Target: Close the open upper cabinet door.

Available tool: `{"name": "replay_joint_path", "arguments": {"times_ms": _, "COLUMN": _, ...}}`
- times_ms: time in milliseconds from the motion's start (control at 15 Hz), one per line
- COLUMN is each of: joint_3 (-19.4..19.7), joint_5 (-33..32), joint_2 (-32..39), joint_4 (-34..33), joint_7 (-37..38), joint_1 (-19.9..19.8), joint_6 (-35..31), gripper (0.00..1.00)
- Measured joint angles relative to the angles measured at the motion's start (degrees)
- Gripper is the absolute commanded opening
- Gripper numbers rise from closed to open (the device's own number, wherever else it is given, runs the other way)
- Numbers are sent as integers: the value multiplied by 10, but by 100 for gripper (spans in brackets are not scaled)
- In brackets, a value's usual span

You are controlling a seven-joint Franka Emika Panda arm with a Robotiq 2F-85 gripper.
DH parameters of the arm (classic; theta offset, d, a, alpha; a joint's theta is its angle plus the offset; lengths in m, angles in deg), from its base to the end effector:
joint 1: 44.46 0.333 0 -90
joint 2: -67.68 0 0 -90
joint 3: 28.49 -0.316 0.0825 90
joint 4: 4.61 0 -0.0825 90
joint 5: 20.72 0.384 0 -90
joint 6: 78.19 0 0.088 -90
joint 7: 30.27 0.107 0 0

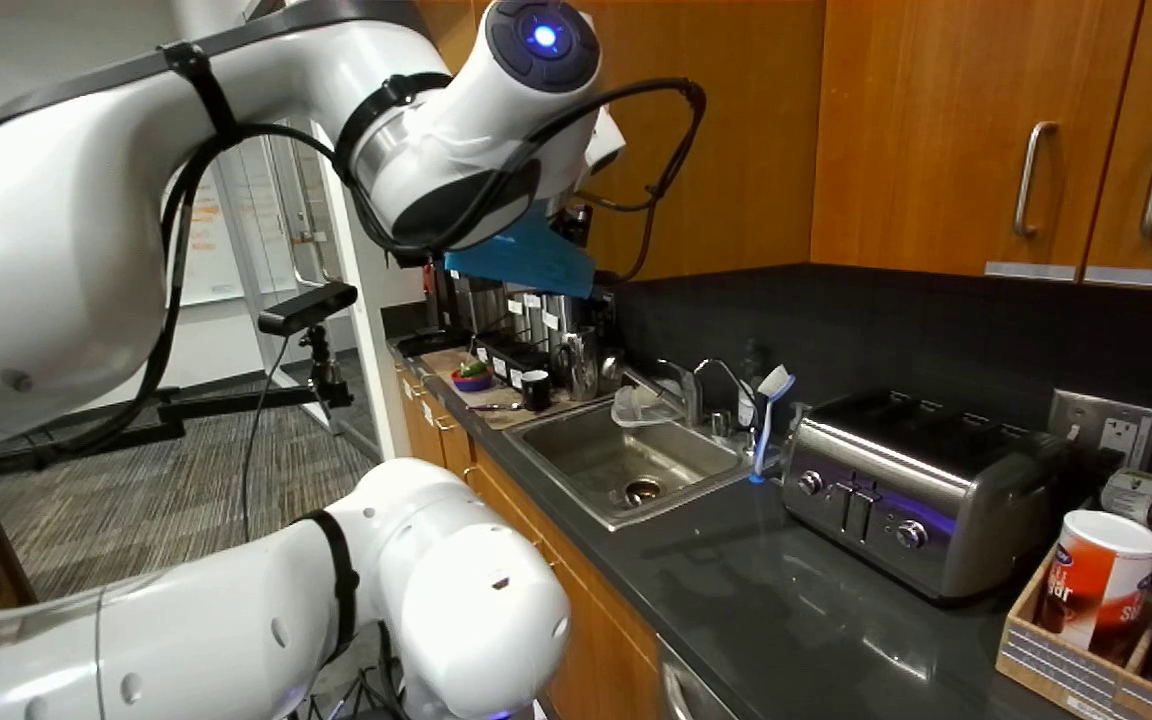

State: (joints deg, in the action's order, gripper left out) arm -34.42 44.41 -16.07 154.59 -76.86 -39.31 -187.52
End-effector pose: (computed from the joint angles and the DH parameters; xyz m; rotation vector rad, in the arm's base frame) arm 0.1578 0.1114 0.6179 -1.9207 -0.9165 -1.0309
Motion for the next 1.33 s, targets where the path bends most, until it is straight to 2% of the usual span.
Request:
{"name": "replay_joint_path", "arguments": {"times_ms": 67, "joint_3": -5, "joint_5": 9, "joint_2": 0, "joint_4": 0, "joint_7": -6, "joint_1": 0, "joint_6": -11, "gripper": 100}}
{"name": "replay_joint_path", "arguments": {"times_ms": 133, "joint_3": -9, "joint_5": 16, "joint_2": 0, "joint_4": 0, "joint_7": -11, "joint_1": 0, "joint_6": -21, "gripper": 84}}
{"name": "replay_joint_path", "arguments": {"times_ms": 200, "joint_3": -13, "joint_5": 21, "joint_2": 0, "joint_4": 0, "joint_7": -15, "joint_1": 0, "joint_6": -29, "gripper": 74}}
{"name": "replay_joint_path", "arguments": {"times_ms": 467, "joint_3": -25, "joint_5": 26, "joint_2": 1, "joint_4": 0, "joint_7": -24, "joint_1": 0, "joint_6": -50, "gripper": 47}}
{"name": "replay_joint_path", "arguments": {"times_ms": 533, "joint_3": -28, "joint_5": 26, "joint_2": 2, "joint_4": 0, "joint_7": -25, "joint_1": 0, "joint_6": -54, "gripper": 34}}
{"name": "replay_joint_path", "arguments": {"times_ms": 867, "joint_3": -34, "joint_5": 26, "joint_2": 3, "joint_4": 1, "joint_7": -25, "joint_1": 0, "joint_6": -67, "gripper": 0}}
{"name": "replay_joint_path", "arguments": {"times_ms": 1000, "joint_3": -37, "joint_5": 26, "joint_2": 3, "joint_4": 1, "joint_7": -28, "joint_1": 0, "joint_6": -69, "gripper": 4}}
{"name": "replay_joint_path", "arguments": {"times_ms": 1333, "joint_3": -61, "joint_5": 26, "joint_2": 4, "joint_4": -3, "joint_7": -29, "joint_1": 0, "joint_6": -83, "gripper": 4}}
